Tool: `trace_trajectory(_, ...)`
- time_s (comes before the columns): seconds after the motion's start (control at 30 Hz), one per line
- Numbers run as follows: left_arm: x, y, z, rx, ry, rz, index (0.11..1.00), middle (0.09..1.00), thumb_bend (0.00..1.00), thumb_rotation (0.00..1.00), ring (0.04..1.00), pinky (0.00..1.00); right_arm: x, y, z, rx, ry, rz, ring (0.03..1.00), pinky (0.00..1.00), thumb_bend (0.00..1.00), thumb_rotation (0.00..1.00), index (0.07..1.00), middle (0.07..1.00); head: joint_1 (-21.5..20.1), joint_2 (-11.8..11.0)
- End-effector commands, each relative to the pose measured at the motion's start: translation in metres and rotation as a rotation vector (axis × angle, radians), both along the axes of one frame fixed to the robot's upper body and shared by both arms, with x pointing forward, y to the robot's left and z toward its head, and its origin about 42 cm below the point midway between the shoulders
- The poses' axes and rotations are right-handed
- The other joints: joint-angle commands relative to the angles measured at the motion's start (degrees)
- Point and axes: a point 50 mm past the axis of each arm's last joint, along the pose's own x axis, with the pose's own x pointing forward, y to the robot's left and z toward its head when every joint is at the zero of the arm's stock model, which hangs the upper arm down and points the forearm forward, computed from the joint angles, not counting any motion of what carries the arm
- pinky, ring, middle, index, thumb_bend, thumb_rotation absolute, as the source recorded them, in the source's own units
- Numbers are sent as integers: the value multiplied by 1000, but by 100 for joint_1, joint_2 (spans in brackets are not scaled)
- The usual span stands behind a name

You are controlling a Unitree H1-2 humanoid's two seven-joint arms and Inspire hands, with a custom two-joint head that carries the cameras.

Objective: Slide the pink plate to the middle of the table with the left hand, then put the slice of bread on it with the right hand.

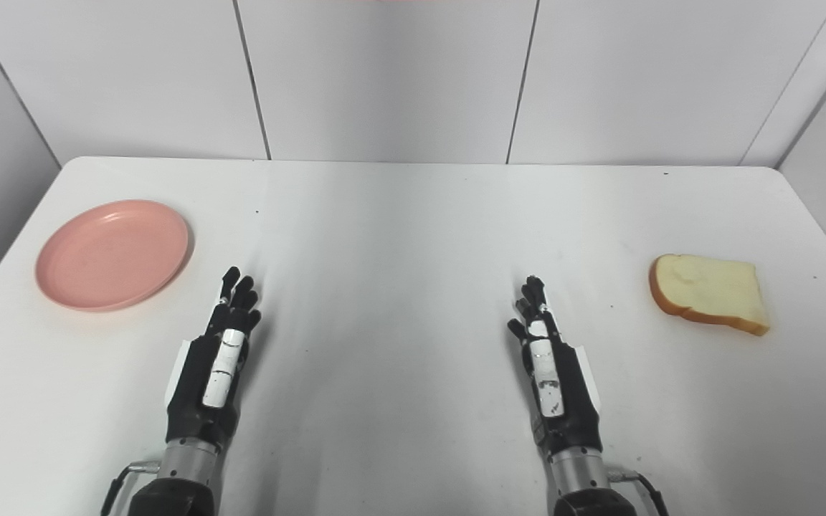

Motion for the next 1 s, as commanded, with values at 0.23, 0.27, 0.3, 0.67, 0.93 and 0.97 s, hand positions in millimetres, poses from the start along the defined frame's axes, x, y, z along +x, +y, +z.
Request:
trace_trajectory(0.23, 6, -2, 9, -2, -52, -3, 1000, 1000, 782, 842, 1000, 1000, -7, 3, -12, 4, 63, 6, 990, 948, 850, 991, 984, 1000, 4, -9)
trace_trajectory(0.27, 6, -2, 9, -3, -52, -3, 1000, 1000, 780, 838, 1000, 1000, -7, 3, -12, 4, 63, 6, 989, 948, 854, 991, 983, 1000, 6, -9)
trace_trajectory(0.3, 6, -2, 9, -4, -51, -4, 1000, 1000, 777, 839, 1000, 1000, -7, 2, -12, 4, 64, 6, 989, 947, 855, 990, 983, 1000, 7, -10)
trace_trajectory(0.67, 6, -3, 8, 2, -49, -3, 1000, 1000, 783, 840, 1000, 1000, -7, 3, -13, 7, 65, 8, 985, 949, 848, 989, 987, 1000, 3, -14)
trace_trajectory(0.93, 6, -2, 8, 3, -46, -3, 1000, 1000, 786, 844, 1000, 1000, -7, 3, -13, 6, 67, 8, 985, 950, 852, 989, 983, 1000, -4, -11)
trace_trajectory(0.97, 5, -2, 8, 2, -46, -5, 1000, 1000, 783, 843, 1000, 1000, -7, 3, -13, 6, 66, 9, 985, 951, 853, 989, 982, 1000, -4, -11)
